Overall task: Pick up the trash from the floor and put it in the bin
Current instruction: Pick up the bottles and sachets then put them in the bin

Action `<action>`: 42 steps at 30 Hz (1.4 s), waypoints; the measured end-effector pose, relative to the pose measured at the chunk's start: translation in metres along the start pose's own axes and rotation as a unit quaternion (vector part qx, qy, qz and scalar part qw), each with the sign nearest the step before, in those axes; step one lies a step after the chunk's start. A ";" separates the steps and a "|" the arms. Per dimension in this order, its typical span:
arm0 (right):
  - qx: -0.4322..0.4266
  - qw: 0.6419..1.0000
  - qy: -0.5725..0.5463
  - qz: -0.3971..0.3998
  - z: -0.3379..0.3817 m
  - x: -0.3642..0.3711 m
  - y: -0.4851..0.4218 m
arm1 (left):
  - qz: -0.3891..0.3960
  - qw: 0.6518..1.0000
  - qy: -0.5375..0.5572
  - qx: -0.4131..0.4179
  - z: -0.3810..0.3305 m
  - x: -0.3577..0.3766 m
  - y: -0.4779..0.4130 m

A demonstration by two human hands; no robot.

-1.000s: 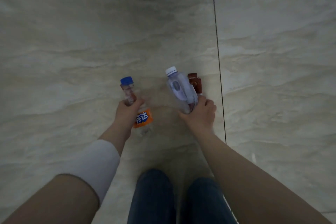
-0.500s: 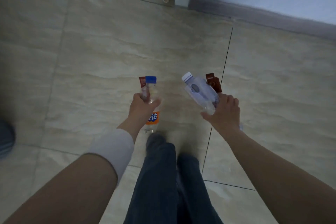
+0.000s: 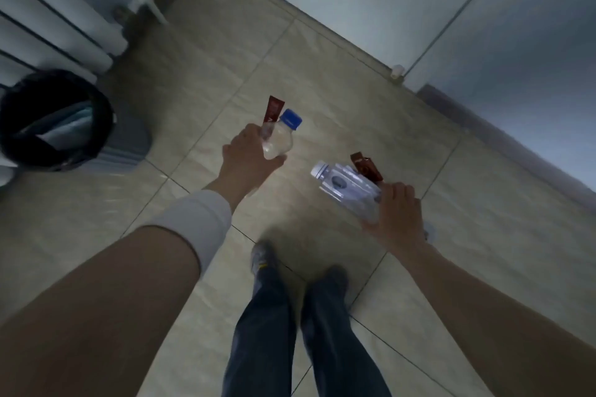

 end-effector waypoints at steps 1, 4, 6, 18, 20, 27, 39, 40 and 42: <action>-0.031 0.999 0.027 0.007 0.019 -0.005 0.001 | -0.017 1.000 -0.006 0.006 0.007 -0.020 0.000; -0.101 0.993 0.057 0.005 0.081 -0.021 0.008 | -0.052 0.998 -0.018 0.009 0.038 -0.074 0.002; -0.130 0.990 0.055 -0.002 0.124 -0.031 0.011 | -0.065 0.998 -0.020 0.002 0.066 -0.104 0.003; -0.275 0.955 0.111 -0.024 0.341 -0.078 0.015 | -0.105 0.991 -0.038 -0.068 0.229 -0.251 0.009; -0.287 0.950 0.121 -0.028 0.365 -0.086 0.009 | -0.110 0.990 -0.029 -0.088 0.248 -0.270 0.008; -0.318 0.939 0.124 -0.031 0.435 -0.104 -0.027 | -0.114 0.986 0.015 -0.124 0.292 -0.320 -0.012; -0.413 0.884 0.221 -0.004 0.554 -0.120 -0.101 | -0.094 0.981 -0.072 -0.155 0.359 -0.367 -0.084; -0.418 0.879 0.229 -0.002 0.565 -0.122 -0.104 | -0.091 0.981 -0.073 -0.154 0.366 -0.370 -0.090; -0.427 0.869 0.249 0.005 0.587 -0.120 -0.113 | -0.083 0.982 -0.073 -0.151 0.381 -0.376 -0.105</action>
Point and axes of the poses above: each hand's wrist, its own y-axis away from the middle knuckle, its own x-axis out of the palm, z = x × y, the point moved 5 cm from there along -y, towards the middle knuckle, and after that the axes turned 9 degrees about y, right-handed, at the moved point
